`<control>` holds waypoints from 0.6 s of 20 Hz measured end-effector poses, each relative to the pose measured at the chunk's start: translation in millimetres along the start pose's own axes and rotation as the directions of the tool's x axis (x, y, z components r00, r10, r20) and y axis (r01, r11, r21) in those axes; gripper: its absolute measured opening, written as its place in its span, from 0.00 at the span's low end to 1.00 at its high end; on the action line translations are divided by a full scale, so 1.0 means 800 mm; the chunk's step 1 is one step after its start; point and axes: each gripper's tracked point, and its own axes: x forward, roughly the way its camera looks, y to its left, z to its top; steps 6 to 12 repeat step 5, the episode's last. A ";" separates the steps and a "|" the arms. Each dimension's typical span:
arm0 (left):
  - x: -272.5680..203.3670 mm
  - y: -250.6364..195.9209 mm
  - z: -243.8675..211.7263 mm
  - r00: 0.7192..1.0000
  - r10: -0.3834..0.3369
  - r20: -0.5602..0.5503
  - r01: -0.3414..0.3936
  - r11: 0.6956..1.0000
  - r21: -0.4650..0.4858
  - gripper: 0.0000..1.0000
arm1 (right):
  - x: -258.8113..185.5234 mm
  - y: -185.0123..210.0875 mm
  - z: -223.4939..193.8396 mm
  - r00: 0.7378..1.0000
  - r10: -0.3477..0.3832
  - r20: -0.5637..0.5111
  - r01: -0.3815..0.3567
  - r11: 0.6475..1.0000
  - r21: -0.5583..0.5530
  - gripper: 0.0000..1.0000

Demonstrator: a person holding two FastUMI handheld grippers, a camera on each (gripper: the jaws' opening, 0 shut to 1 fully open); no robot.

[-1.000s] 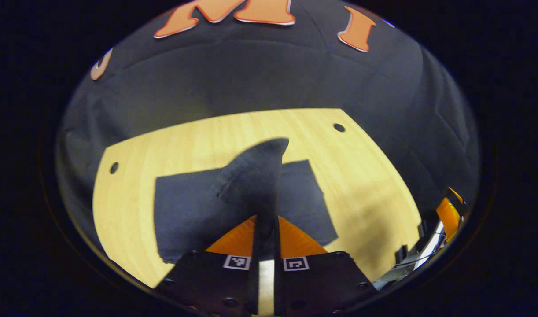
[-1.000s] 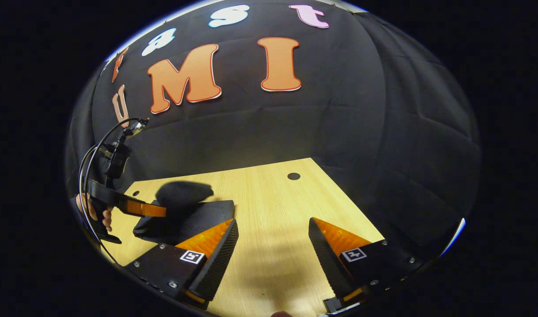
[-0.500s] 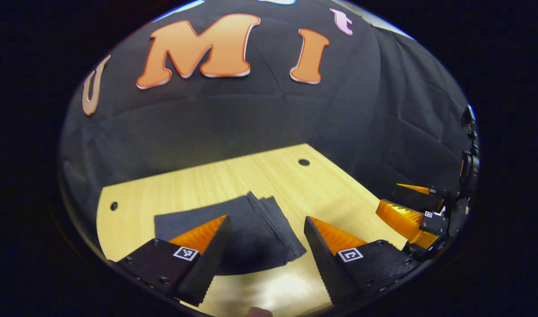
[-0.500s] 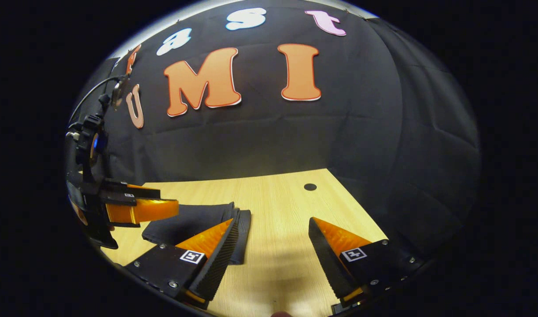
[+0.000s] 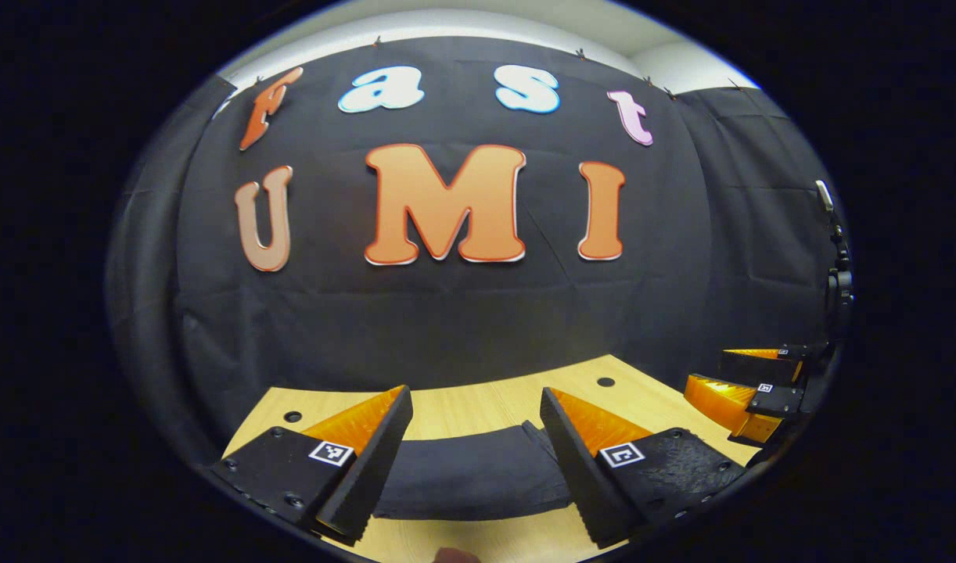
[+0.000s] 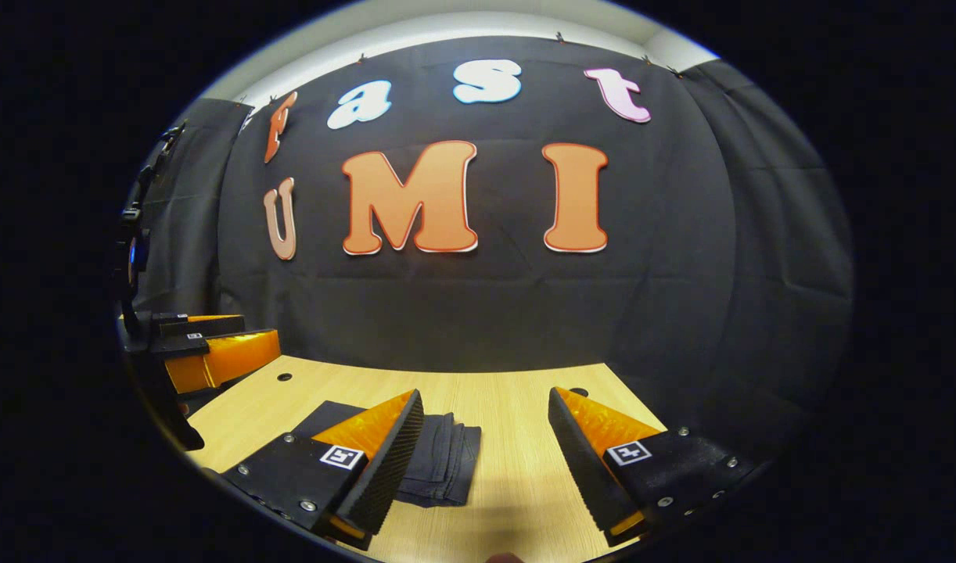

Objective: Grasp the waist and the cuffs of the jeans and fold them to make the two legs overlap; first hold the waist and fold one-third of the jeans toward the cuffs, then hold the cuffs and fold the remaining one-third in the same direction to finish folding.

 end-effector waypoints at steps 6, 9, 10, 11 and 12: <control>-0.059 0.059 0.025 0.995 0.056 0.083 -0.055 0.998 -0.019 0.98 | -0.031 0.044 0.027 0.998 0.000 0.065 0.001 1.000 -0.015 0.97; -0.059 0.059 0.025 0.995 0.056 0.083 -0.055 0.998 -0.019 0.98 | -0.031 0.044 0.027 0.998 0.000 0.065 0.001 1.000 -0.015 0.97; -0.059 0.059 0.025 0.995 0.056 0.083 -0.055 0.998 -0.019 0.98 | -0.031 0.044 0.027 0.998 0.000 0.065 0.001 1.000 -0.015 0.97; -0.059 0.059 0.025 0.995 0.056 0.083 -0.055 0.998 -0.019 0.98 | -0.031 0.044 0.027 0.998 0.000 0.065 0.001 1.000 -0.015 0.97; -0.059 0.059 0.025 0.995 0.056 0.083 -0.055 0.998 -0.019 0.98 | -0.031 0.044 0.027 0.998 0.000 0.065 0.001 1.000 -0.015 0.97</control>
